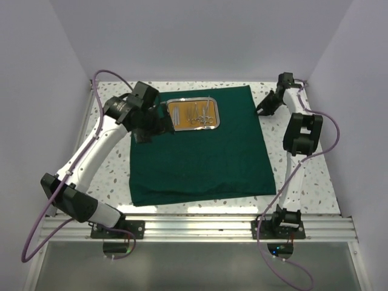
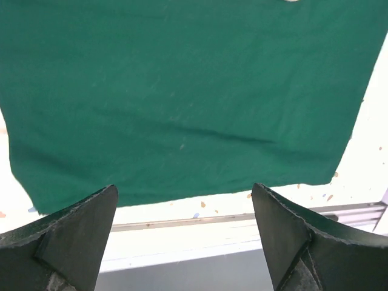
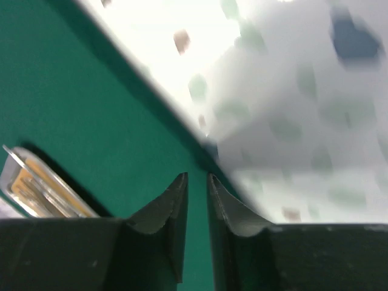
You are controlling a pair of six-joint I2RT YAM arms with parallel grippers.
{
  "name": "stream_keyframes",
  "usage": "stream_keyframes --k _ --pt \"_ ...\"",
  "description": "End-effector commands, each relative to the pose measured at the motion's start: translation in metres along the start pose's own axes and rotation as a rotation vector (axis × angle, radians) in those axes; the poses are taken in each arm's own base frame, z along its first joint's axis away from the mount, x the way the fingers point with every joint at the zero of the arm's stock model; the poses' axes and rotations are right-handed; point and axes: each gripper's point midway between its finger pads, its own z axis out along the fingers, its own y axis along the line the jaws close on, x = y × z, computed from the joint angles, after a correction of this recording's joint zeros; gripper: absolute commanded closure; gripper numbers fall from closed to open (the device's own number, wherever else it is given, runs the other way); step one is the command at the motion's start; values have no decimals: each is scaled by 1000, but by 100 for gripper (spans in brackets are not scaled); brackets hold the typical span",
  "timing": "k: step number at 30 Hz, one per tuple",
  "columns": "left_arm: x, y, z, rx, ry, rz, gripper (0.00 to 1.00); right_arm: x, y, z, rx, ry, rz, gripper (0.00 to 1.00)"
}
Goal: Open and lay out the surgical kit
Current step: Smooth out the surgical kit at the center of the board.
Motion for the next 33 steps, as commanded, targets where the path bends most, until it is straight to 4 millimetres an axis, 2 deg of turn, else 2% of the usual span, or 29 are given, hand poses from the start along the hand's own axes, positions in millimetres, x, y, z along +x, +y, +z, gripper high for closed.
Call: stream_keyframes --k 1,2,3,4,5,6,7,8,9,10,11,12,13,14,15,16,17,18,19,21,22,25,28,29,30,31,32,33 --pt "24 27 24 -136 118 18 5 -4 30 -80 -80 -97 -70 68" --pt "25 26 31 -121 104 12 5 6 33 -100 -92 -101 -106 61" --pt "30 30 36 -121 103 1 6 14 34 -110 -92 -101 -130 48" --pt "41 42 46 -154 117 -26 6 24 39 -119 -97 -105 -158 43" --pt "38 43 45 -138 75 -35 6 39 44 -142 -123 -122 -178 32" --pt "39 49 48 -152 56 -44 6 48 49 -149 -139 -131 -199 28" --pt "44 57 53 -172 52 -50 6 67 63 -156 -155 -129 -241 24" --pt "35 54 54 -147 3 -49 6 88 72 -158 -158 -116 -299 22" --pt "30 56 55 -153 -32 -44 7 103 86 -171 -177 -125 -353 21" --pt "26 58 55 -159 -55 -43 8 146 100 -171 -166 -62 -442 21" --pt "22 61 51 -165 -82 -53 9 164 111 -178 -172 -54 -517 21" --pt "18 68 48 -204 -116 -72 12 182 114 -180 -151 -38 -559 21" --pt "21 74 47 -223 -123 -129 15 220 125 -187 -159 -2 -631 21" --pt "23 76 37 -198 -156 -166 17 237 122 -185 -150 16 -654 21" --pt "28 77 35 -174 -163 -202 21 250 120 -186 -150 22 -665 21" --pt "47 90 45 -186 -139 -265 30 266 130 -194 -202 11 -686 21" --pt "46 84 38 -94 -190 -298 34 278 118 -186 -185 47 -676 22" --pt "58 82 43 -52 -156 -319 40 280 114 -186 -177 47 -678 22" --pt "79 96 58 -76 -113 -341 41 284 108 -187 -159 60 -685 23" --pt "97 103 67 -90 -60 -341 39 283 100 -187 -132 58 -724 23" --pt "111 113 73 -133 -20 -335 39 279 96 -186 -109 43 -750 23" --pt "125 122 77 -178 14 -305 37 273 91 -175 -61 35 -792 23" --pt "140 137 77 -242 47 -304 40 270 96 -156 -31 59 -802 25" --pt "149 145 75 -278 67 -306 40 267 107 -157 -51 49 -804 26" --pt "154 150 75 -300 71 -310 42 267 108 -147 -36 65 -805 26" --pt "161 156 77 -319 83 -326 42 267 111 -145 -38 70 -807 26" --pt "164 157 76 -318 79 -335 42 265 121 -148 -63 60 -809 26" --pt "166 157 77 -315 73 -334 42 266 122 -140 -54 71 -811 26"
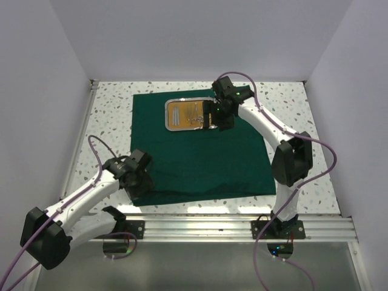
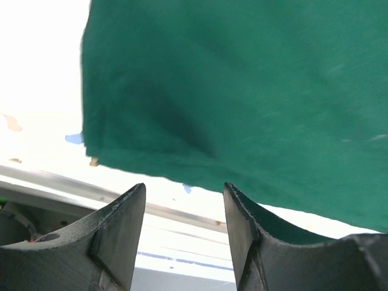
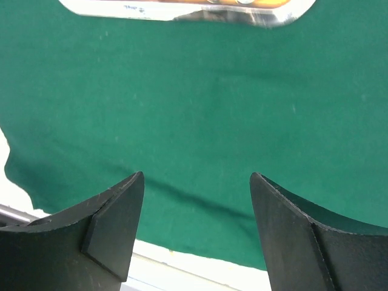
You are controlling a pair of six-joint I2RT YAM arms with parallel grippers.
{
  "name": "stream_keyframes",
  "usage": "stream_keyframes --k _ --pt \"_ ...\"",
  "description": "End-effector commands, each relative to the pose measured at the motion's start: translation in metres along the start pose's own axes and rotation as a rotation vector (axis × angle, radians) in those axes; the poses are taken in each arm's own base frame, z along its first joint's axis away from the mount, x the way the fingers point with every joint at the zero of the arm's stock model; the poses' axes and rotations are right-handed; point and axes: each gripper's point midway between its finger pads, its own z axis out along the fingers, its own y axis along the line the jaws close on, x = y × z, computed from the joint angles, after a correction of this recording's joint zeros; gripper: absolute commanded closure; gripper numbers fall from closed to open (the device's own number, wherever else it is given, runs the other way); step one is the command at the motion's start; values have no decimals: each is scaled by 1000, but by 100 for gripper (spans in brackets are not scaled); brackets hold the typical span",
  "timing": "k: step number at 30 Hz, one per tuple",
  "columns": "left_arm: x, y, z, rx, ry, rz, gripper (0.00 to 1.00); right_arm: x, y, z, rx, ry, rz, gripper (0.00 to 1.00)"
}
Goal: Open and lay out the surgical kit
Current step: Smooth out the surgical kit at the center of the board.
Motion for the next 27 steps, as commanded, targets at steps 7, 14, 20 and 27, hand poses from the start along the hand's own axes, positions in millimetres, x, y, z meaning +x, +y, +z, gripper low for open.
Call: stream_keyframes --k 7,14,20,27 --pt "21 20 15 -131 13 -54 46 -15 5 5 3 6 -53 27" --pt "15 20 26 -190 -58 -82 46 8 -2 15 1 64 -46 29" --pt "-5 21 28 -246 -159 -106 46 24 -6 19 -8 96 -38 30" --pt "-11 21 35 -308 -186 -89 46 28 -6 20 -14 108 -35 32"
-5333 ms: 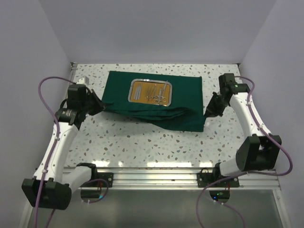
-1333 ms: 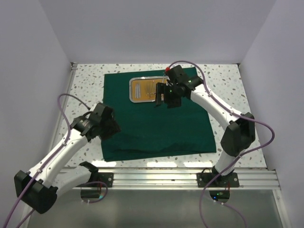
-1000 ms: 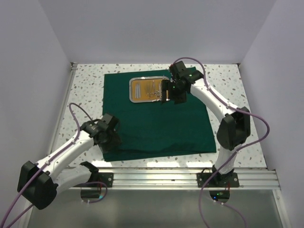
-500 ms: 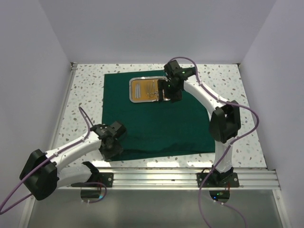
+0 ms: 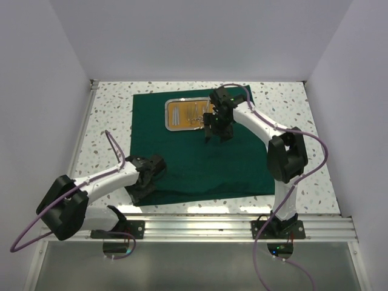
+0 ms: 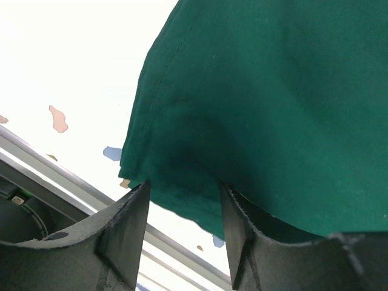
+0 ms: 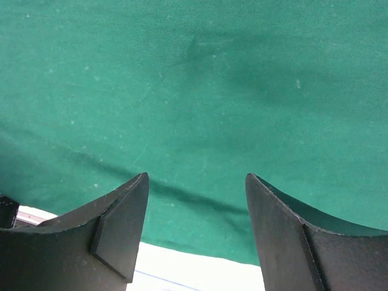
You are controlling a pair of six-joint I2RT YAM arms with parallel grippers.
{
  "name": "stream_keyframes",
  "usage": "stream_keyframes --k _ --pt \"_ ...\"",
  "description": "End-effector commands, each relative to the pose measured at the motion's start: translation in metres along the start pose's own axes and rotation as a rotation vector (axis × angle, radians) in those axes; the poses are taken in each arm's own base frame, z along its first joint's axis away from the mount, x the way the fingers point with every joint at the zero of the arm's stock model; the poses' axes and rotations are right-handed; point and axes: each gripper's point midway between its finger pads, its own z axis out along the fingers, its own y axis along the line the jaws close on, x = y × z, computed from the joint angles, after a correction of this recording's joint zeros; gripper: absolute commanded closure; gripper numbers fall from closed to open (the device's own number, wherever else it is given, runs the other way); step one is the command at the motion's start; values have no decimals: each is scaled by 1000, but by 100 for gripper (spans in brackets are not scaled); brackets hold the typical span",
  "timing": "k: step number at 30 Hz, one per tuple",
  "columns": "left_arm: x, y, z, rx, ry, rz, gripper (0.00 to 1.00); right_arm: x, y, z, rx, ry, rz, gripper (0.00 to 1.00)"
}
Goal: Open and lay out the surgical kit
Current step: Smooth out the surgical kit at the center of the board.
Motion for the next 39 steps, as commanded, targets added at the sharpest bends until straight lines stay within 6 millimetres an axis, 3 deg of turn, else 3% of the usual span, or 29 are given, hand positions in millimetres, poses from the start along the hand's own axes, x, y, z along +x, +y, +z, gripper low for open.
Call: stream_keyframes --k 1,7,17,21,22,24,25,26,28,29,33,36,39 --pt "-15 -11 -3 15 -74 -38 48 -10 11 -26 -58 -65 -21 32" --pt "-10 -18 8 15 -61 -11 55 -7 10 -23 -56 -53 -22 34" --pt "-6 -19 15 32 -52 12 88 -1 5 -16 -45 -39 -23 35" --pt "-2 -21 19 46 -44 20 91 -1 4 -18 -39 -44 -24 35" --pt "-1 -20 20 46 -40 20 91 -1 4 -18 -39 -44 -26 35" --pt "1 -20 21 52 -31 18 78 -1 4 -19 -36 -46 -26 35" --pt "1 -20 20 58 -31 14 68 0 2 -19 -33 -48 -24 35" --pt "1 -20 20 65 -32 8 48 1 2 -19 -32 -47 -26 35" --pt "-1 -23 14 98 -36 -8 30 3 0 -17 -22 -41 -26 35" --pt "0 -25 12 112 -29 -16 27 4 -2 -17 -20 -41 -24 35" --pt "4 -32 15 164 -12 -43 24 6 -4 -15 -8 -34 -29 35" --pt "9 -30 26 131 -5 -31 28 3 -5 -13 1 -27 -33 35" --pt "11 -33 33 117 -5 -16 42 -4 -3 -15 4 -36 -35 35"
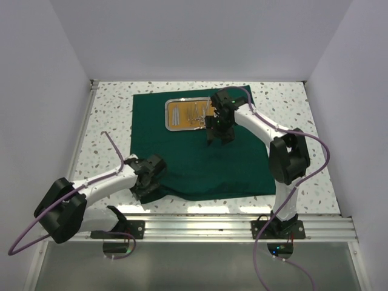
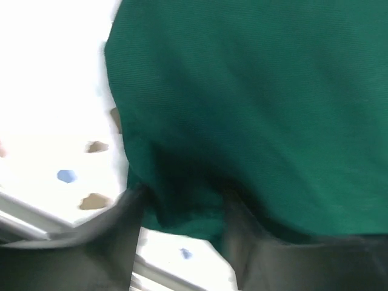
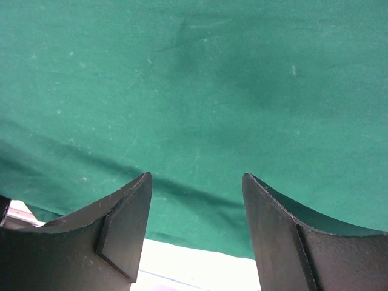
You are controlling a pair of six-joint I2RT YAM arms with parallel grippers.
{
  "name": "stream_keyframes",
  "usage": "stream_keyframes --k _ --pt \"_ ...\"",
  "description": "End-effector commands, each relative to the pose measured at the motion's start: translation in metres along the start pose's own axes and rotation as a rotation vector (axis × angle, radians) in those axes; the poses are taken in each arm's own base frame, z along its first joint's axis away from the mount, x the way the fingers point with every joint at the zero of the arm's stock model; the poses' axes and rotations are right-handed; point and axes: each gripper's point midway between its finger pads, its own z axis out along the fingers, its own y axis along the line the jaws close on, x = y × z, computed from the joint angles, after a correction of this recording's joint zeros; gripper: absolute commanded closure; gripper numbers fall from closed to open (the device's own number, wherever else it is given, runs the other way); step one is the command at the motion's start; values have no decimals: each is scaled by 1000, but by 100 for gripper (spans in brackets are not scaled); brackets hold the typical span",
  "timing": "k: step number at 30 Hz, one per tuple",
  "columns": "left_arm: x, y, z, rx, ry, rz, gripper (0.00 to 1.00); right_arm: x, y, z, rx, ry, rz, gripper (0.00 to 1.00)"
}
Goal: Open and lay out the surgical kit
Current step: Smooth out the surgical kit at the center of the board.
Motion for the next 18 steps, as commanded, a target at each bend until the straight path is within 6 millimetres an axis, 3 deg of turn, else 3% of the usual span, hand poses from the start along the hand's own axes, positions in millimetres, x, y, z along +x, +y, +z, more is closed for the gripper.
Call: stream_keyframes --k 1,3,4,7,10,11,13,14,15,17,18 --pt "14 -8 26 1 27 -16 55 -16 3 -16 -4 -50 -23 35" --pt "14 -10 27 2 28 -13 65 -16 3 -15 0 -48 -24 36" --pt "13 -12 26 5 26 -13 77 -15 3 -15 0 -48 -23 36" --pt "6 -17 17 6 13 -10 95 -12 2 -12 2 -42 -25 36" --pt "-4 -14 0 -14 -5 17 99 -11 2 -13 0 -43 -24 36" --pt "-13 -26 -13 17 -22 17 99 -11 2 -14 -1 -42 -24 37" --pt "-20 -22 -31 -3 -19 70 99 -12 4 -17 -8 -48 -24 37" --pt "-29 -34 -49 24 -26 68 99 -13 4 -17 -11 -48 -23 37" --pt "-29 -19 -59 -30 -8 101 99 -13 5 -19 -13 -51 -25 37" --pt "-31 -18 -81 -17 20 103 99 -16 8 -22 -24 -56 -24 37" --pt "-31 -5 -92 -26 34 116 99 -19 9 -25 -28 -61 -22 38"
